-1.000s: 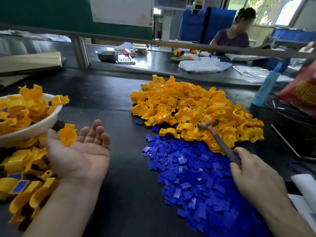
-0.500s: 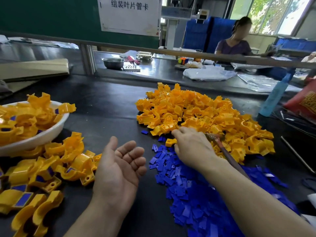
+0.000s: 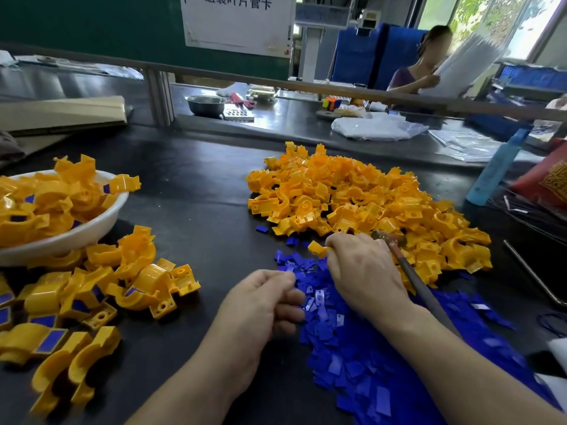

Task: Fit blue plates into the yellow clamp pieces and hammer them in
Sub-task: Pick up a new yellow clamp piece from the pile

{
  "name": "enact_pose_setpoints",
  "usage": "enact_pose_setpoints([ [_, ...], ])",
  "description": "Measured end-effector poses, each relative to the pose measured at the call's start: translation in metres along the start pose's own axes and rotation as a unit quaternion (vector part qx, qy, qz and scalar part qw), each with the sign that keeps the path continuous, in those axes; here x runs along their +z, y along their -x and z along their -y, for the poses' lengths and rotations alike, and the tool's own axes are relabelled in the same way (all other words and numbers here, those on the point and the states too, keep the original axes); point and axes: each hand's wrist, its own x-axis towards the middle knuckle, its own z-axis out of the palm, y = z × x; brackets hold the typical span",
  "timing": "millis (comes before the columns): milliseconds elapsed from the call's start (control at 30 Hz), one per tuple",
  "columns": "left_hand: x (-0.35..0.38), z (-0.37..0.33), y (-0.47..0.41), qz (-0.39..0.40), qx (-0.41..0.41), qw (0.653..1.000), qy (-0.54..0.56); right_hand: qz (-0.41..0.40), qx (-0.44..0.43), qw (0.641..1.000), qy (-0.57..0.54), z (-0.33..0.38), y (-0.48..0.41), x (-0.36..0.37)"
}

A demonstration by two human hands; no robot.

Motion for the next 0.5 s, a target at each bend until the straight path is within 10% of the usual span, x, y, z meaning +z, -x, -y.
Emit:
enact_pose_setpoints([
  [267,0.01,0.016,0.006,0.139,0.078,0.987,0.007,-0.003,-0.01,0.997,-0.074,0.048,0.045,-0.051],
  [500,0.003,0.008,0.0,-0.034,0.077,0.996,0.008,0.16,0.028,0.987,-0.003,0.037,0.088,-0.071],
])
